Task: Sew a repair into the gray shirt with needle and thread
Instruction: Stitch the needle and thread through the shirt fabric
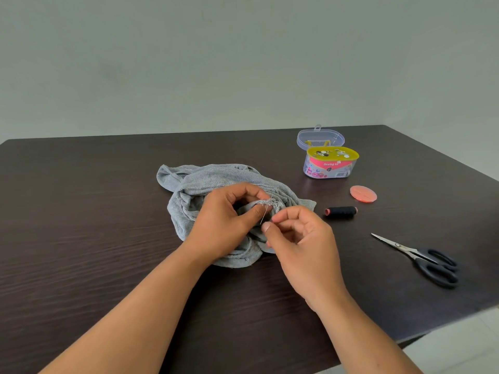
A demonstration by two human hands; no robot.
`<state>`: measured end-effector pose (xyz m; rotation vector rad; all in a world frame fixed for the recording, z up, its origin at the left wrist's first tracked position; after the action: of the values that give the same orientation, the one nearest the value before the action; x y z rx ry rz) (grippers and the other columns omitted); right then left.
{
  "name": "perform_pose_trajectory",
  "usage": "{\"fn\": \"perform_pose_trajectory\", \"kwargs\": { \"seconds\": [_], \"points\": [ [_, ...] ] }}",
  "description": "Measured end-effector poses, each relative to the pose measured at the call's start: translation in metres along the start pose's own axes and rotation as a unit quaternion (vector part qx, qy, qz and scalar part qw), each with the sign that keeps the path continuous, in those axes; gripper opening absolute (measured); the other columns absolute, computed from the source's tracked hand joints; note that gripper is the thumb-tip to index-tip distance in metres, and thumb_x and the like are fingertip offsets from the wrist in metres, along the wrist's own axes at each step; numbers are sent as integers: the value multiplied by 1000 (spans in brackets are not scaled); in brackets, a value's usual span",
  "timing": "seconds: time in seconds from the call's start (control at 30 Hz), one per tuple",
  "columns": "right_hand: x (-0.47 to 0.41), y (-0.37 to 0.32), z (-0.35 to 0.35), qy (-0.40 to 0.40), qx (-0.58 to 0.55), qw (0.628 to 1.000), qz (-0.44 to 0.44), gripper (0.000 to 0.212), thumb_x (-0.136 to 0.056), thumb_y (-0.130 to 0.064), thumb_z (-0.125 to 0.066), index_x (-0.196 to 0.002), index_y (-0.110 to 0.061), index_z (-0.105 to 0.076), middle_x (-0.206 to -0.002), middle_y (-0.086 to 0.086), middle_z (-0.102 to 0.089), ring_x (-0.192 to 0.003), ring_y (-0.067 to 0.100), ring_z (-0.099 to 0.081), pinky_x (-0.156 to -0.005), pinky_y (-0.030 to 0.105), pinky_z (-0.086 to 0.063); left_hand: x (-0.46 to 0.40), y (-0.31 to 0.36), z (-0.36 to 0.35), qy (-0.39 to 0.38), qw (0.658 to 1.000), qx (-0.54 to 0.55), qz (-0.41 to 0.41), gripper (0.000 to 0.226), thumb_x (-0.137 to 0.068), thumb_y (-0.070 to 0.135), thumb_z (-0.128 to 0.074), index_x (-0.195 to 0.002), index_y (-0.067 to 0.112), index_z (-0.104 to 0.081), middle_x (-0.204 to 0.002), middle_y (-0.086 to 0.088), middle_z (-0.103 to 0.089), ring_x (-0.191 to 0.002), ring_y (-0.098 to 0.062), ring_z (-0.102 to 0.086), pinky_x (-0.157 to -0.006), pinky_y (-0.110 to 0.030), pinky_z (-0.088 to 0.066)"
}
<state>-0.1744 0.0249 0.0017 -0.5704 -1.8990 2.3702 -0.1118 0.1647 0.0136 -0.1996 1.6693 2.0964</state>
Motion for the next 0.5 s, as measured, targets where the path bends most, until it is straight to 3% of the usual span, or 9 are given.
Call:
{"fn": "perform_pose_trajectory", "kwargs": {
  "seconds": [0.1,0.23,0.4,0.5],
  "points": [
    [2,-2,-1,-24,-12,1000,9,19,-78,-11,-81,-85,-19,-66,-77,-5,-74,-67,4,-66,-63,15,-50,0,0,0,5,1000,-1,0,15,-89,2,-73,-90,16,-74,-81,-2,-76,-77,-10,-71,-73,-18,-56],
    [0,1,-1,-1,6,1000,27,17,-80,-12,-80,-82,-21,-65,-74,-5,-71,-68,4,-65,-63,16,-50,0,0,0,-1,1000,-1,4,17,-89,2,-74,-89,19,-74,-77,6,-75,-75,-3,-69,-72,-16,-54],
    [2,-1,-2,-27,-2,999,33,23,-77,-13,-82,-84,-22,-62,-78,-5,-73,-67,5,-66,-62,16,-50,0,-1,1,0,1000,-5,5,15,-89,4,-74,-90,20,-74,-80,5,-76,-79,-6,-72,-74,-19,-56],
    [0,1,-2,-4,11,999,46,19,-80,-13,-80,-82,-20,-63,-76,-7,-70,-65,5,-63,-61,16,-50,0,-1,1,-1,1000,-3,6,17,-89,4,-75,-89,21,-74,-79,8,-76,-78,-4,-72,-74,-18,-55]
  ]
}}
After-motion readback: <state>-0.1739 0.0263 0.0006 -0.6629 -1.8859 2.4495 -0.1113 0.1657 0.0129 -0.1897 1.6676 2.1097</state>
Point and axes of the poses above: each hand's wrist, its own x-axis away from the middle knuckle, its own z-axis out of the back of the hand, y = z × x, the point moved 1 cm from there along -x, towards the middle knuckle
